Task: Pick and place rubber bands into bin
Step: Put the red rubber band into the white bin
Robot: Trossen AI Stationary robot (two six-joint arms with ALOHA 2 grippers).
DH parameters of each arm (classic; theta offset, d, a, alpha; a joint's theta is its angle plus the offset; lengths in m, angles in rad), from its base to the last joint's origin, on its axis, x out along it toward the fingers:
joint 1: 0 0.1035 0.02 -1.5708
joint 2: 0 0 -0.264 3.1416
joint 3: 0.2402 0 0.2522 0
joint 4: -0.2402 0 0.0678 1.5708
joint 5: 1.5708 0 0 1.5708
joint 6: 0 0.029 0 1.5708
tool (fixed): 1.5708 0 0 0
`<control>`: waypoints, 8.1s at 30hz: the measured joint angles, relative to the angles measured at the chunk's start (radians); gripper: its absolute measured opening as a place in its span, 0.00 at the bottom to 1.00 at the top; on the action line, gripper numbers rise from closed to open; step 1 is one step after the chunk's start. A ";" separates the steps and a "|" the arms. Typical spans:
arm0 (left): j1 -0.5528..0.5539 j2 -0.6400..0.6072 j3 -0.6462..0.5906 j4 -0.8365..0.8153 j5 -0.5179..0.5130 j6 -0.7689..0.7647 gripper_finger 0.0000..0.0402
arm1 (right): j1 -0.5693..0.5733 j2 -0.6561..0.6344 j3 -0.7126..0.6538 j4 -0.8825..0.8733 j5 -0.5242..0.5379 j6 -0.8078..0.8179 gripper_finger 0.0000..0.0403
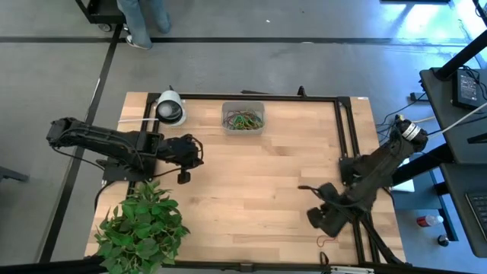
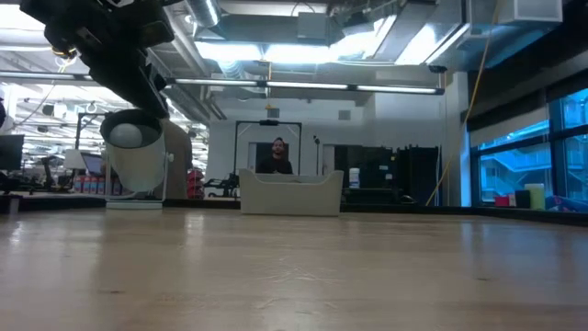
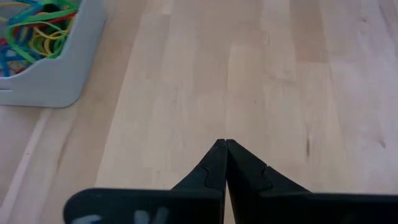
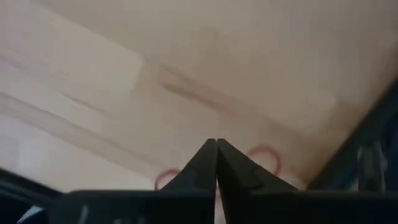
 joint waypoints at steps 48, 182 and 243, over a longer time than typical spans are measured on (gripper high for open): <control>0.001 0.000 0.000 -0.002 -0.115 -0.019 0.00 | 0.263 0.282 0.000 0.109 -0.253 -0.556 0.49; 0.001 0.000 0.000 0.005 -0.035 0.000 0.00 | -0.232 0.444 0.558 -0.127 0.055 -1.014 0.07; 0.001 0.000 0.000 0.005 -0.012 0.000 0.00 | -0.284 0.444 0.553 -0.070 0.277 -0.969 0.00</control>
